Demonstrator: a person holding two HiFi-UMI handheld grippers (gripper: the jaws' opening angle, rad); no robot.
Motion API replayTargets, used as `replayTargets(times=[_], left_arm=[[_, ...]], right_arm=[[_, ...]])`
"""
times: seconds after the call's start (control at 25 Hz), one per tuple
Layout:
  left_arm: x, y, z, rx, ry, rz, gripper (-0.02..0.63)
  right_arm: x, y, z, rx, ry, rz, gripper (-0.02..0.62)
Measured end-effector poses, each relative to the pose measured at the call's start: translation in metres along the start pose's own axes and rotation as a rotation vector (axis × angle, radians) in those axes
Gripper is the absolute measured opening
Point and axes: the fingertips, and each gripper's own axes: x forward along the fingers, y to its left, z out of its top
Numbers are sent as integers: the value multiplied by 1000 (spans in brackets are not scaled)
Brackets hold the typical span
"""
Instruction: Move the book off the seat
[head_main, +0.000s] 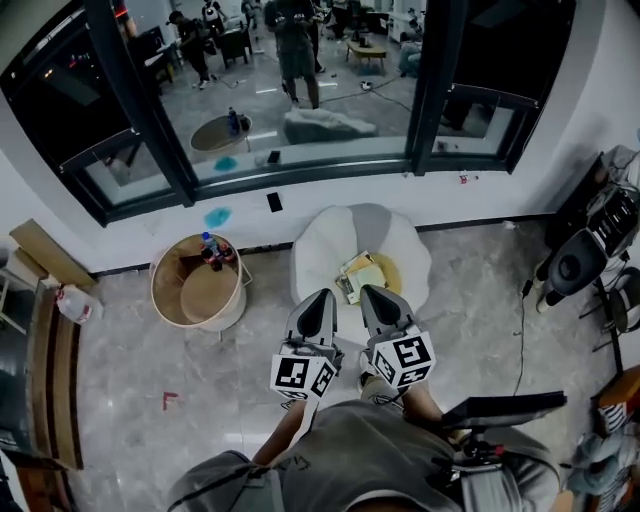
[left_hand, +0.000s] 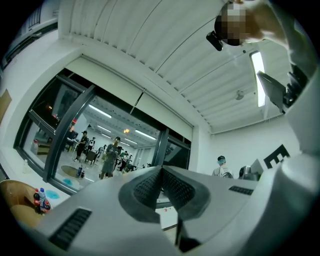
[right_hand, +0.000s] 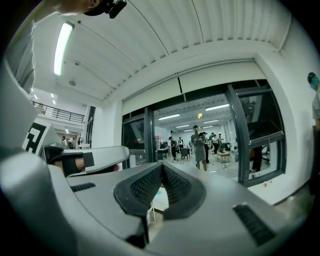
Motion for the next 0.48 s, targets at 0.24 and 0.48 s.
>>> replayTargets(times=[0.24, 0.48], left_arm=[[94, 1, -27, 17, 39, -78, 12], [196, -8, -31, 47, 61, -100, 12]], right_arm=[[63, -72, -4, 40, 18, 40, 14], [115, -175, 16, 54, -21, 20, 14]])
